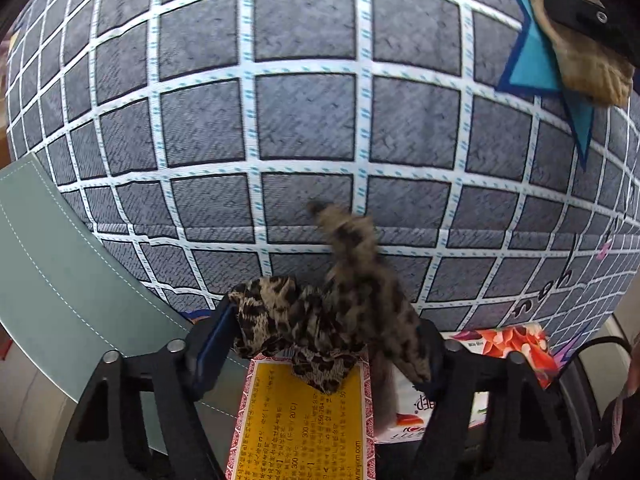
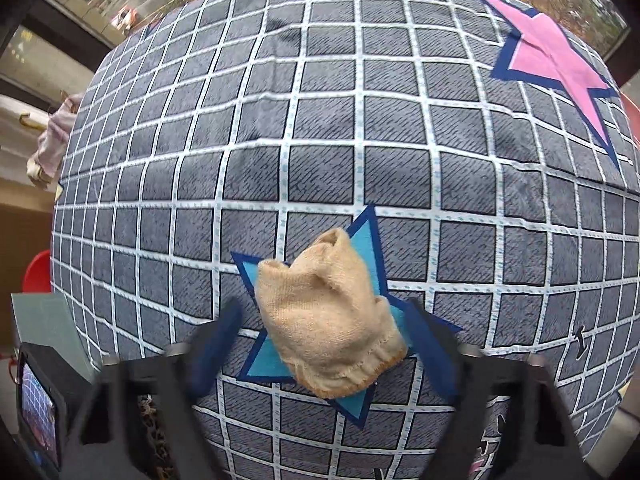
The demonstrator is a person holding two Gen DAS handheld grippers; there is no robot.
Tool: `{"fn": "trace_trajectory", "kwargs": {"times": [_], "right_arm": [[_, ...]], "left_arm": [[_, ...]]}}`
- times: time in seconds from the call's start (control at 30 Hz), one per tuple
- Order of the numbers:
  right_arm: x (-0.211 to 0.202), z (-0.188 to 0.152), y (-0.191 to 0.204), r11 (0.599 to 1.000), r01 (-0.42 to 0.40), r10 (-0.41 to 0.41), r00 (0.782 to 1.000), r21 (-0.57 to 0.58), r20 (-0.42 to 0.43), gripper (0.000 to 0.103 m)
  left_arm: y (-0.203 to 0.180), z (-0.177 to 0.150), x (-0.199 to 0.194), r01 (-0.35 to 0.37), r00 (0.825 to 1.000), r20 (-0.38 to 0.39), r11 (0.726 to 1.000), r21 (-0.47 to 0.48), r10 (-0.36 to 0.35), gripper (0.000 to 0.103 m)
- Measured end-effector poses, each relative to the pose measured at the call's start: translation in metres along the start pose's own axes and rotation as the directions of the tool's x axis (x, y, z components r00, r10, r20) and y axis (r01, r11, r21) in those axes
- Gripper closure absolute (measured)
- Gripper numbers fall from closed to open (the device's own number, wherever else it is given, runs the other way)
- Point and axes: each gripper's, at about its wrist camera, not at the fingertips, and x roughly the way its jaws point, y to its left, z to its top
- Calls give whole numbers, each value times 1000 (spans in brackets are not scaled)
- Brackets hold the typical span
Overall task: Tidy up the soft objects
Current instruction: 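Grasp the leopard-print scrunchie with the left gripper while the right gripper grasps the beige mitten, then lift the leopard scrunchie and beige mitten and carry them over the white box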
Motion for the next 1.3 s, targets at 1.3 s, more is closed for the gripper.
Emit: {"fn": "trace_trajectory", "kwargs": {"times": [1.3], "right_arm": [[-143, -143, -33, 962, -186, 154, 974, 202, 164, 71]], "left_arm": [[15, -166, -161, 1, 781, 600, 962, 271, -170, 65]]}}
